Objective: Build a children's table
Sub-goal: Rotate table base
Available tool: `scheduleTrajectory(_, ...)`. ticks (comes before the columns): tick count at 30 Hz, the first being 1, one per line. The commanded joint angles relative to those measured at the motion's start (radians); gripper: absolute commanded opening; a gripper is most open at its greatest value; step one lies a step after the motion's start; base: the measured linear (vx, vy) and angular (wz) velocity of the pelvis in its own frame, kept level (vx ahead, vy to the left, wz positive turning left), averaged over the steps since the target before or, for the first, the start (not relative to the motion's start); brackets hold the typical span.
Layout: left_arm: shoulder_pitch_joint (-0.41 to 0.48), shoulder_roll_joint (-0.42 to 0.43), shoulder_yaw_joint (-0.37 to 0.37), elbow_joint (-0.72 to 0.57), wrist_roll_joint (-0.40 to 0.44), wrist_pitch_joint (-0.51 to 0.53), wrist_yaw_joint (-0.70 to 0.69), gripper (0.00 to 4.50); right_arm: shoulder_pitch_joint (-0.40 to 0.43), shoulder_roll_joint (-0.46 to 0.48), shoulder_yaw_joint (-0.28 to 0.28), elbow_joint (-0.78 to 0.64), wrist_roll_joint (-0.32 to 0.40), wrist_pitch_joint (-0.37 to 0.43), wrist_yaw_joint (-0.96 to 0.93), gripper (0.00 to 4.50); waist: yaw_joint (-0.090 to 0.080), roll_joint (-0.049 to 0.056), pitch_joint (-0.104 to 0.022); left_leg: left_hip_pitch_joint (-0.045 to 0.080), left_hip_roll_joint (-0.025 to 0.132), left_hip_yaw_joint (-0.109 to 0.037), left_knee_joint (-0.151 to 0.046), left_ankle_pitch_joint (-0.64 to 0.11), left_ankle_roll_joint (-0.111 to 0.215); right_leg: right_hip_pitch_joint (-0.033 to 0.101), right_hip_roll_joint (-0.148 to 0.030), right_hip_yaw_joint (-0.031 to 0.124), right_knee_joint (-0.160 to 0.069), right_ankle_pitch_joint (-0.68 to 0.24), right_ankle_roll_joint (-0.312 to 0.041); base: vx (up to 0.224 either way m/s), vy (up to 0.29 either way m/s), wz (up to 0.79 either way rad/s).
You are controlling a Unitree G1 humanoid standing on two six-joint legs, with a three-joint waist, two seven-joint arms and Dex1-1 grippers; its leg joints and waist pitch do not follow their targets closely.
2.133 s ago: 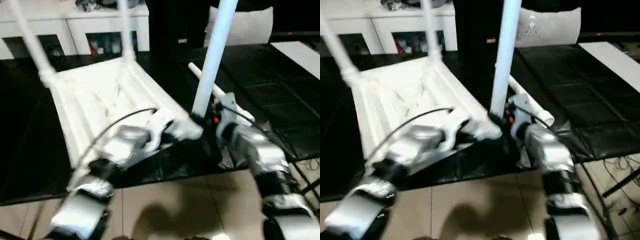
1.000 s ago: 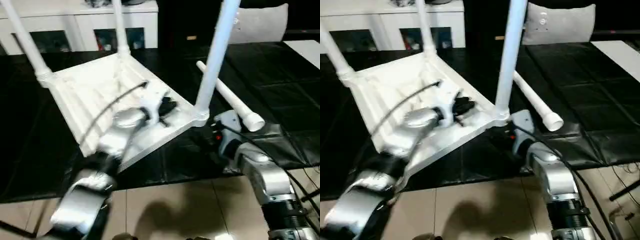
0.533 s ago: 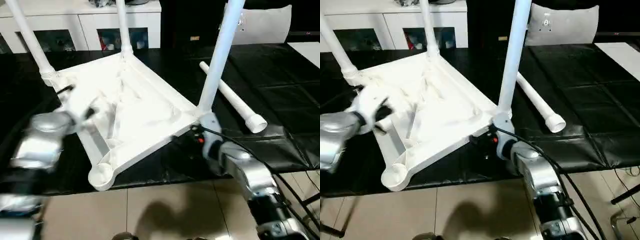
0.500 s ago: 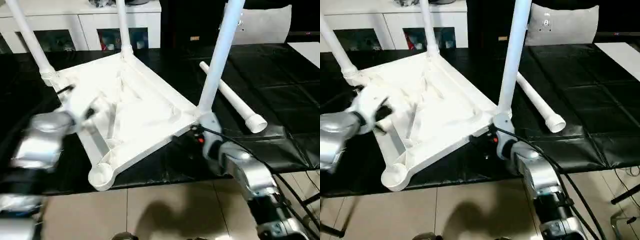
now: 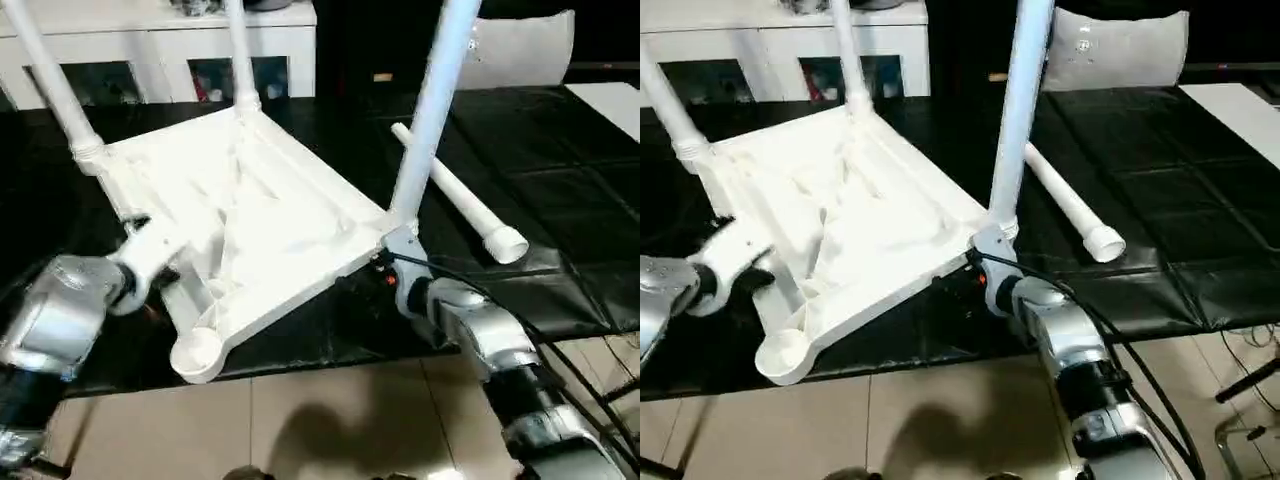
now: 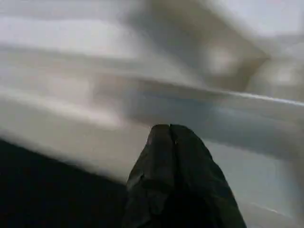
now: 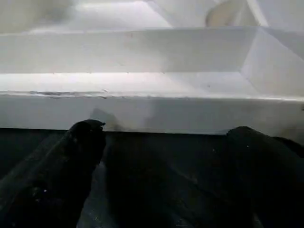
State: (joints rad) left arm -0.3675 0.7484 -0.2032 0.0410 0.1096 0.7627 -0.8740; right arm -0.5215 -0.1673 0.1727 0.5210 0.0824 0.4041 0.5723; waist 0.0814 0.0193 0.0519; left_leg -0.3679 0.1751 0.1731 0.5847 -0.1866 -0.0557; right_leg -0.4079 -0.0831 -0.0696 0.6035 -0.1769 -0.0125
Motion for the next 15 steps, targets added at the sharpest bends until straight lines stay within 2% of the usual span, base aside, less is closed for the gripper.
scheduleTrajectory(1, 0.013, 0.027, -0.051, -0.051, -0.030, -0.005, -0.095, 0.09, -0.033, 0.016, -0.001, 0.047, -0.005, -0.033, -0.016, 4.50, 0.001, 0.010, -0.059, 0.009, 0.047, -0.019, -0.077, -0.229, -0.013, 0.048, -0.067, 0.049, -0.061, -0.206, -0.240, 0.000, 0.000, 0.00)
scheduleTrajectory(2, 0.018, 0.044, -0.080, -0.082, -0.052, -0.034, -0.167, 0.09, -0.052, 0.028, -0.010, 0.083, -0.006, -0.054, -0.030, 4.50, 0.000, 0.010, -0.057, 0.014, 0.046, -0.016, -0.076, -0.245, -0.017, 0.044, -0.066, 0.051, -0.065, -0.223, -0.234, 0.000, 0.000, 0.00)
scheduleTrajectory(4, 0.018, 0.050, -0.096, -0.102, -0.069, -0.042, -0.206, 0.09, -0.062, 0.034, -0.014, 0.102, -0.006, -0.065, -0.035, 4.50, 0.000, 0.011, -0.057, 0.014, 0.046, -0.016, -0.077, -0.249, -0.025, 0.044, -0.065, 0.052, -0.065, -0.228, -0.229, 0.000, 0.000, 0.00)
scheduleTrajectory(5, 0.010, 0.045, -0.121, -0.132, -0.100, -0.029, -0.258, 0.09, -0.078, 0.040, -0.016, 0.133, -0.011, -0.082, -0.044, 4.50, -0.002, 0.009, -0.058, 0.013, 0.046, -0.018, -0.077, -0.243, -0.027, 0.048, -0.064, 0.051, -0.060, -0.216, -0.228, 0.000, 0.000, 0.00)
scheduleTrajectory(10, -0.017, 0.001, -0.150, -0.128, -0.118, -0.036, -0.287, 0.09, -0.096, 0.051, -0.021, 0.160, -0.012, -0.099, -0.056, 4.50, -0.008, 0.009, -0.059, 0.012, 0.044, -0.016, -0.075, -0.238, -0.034, 0.050, -0.063, 0.052, -0.057, -0.194, -0.233, 0.000, 0.000, 0.00)
scheduleTrajectory(11, -0.035, -0.045, -0.162, -0.112, -0.139, -0.047, -0.285, 0.09, -0.110, 0.055, -0.026, 0.182, -0.015, -0.117, -0.059, 4.50, -0.013, 0.009, -0.059, 0.010, 0.043, -0.015, -0.074, -0.232, -0.031, 0.051, -0.062, 0.052, -0.058, -0.186, -0.235, 0.000, 0.000, 0.00)
scheduleTrajectory(12, -0.035, -0.045, -0.162, -0.112, -0.139, -0.047, -0.285, 0.09, -0.110, 0.055, -0.026, 0.182, -0.015, -0.117, -0.059, 4.50, -0.013, 0.008, -0.060, 0.012, 0.042, -0.015, -0.072, -0.231, -0.031, 0.050, -0.062, 0.052, -0.058, -0.185, -0.238, 0.000, 0.000, 0.00)
scheduleTrajectory(14, -0.049, -0.078, -0.169, -0.094, -0.144, -0.056, -0.272, 0.09, -0.117, 0.057, -0.029, 0.195, -0.018, -0.128, -0.062, 4.50, -0.017, 0.006, -0.061, 0.008, 0.042, -0.015, -0.071, -0.217, -0.025, 0.055, -0.063, 0.052, -0.057, -0.177, -0.244, 0.000, 0.000, 0.00)
scheduleTrajectory(15, -0.073, -0.133, -0.178, -0.048, -0.132, -0.091, -0.236, 0.09, -0.127, 0.058, -0.033, 0.216, -0.022, -0.145, -0.066, 4.50, -0.018, 0.004, -0.061, 0.007, 0.042, -0.016, -0.071, -0.212, -0.024, 0.057, -0.063, 0.051, -0.056, -0.175, -0.244, 0.000, 0.000, 0.00)
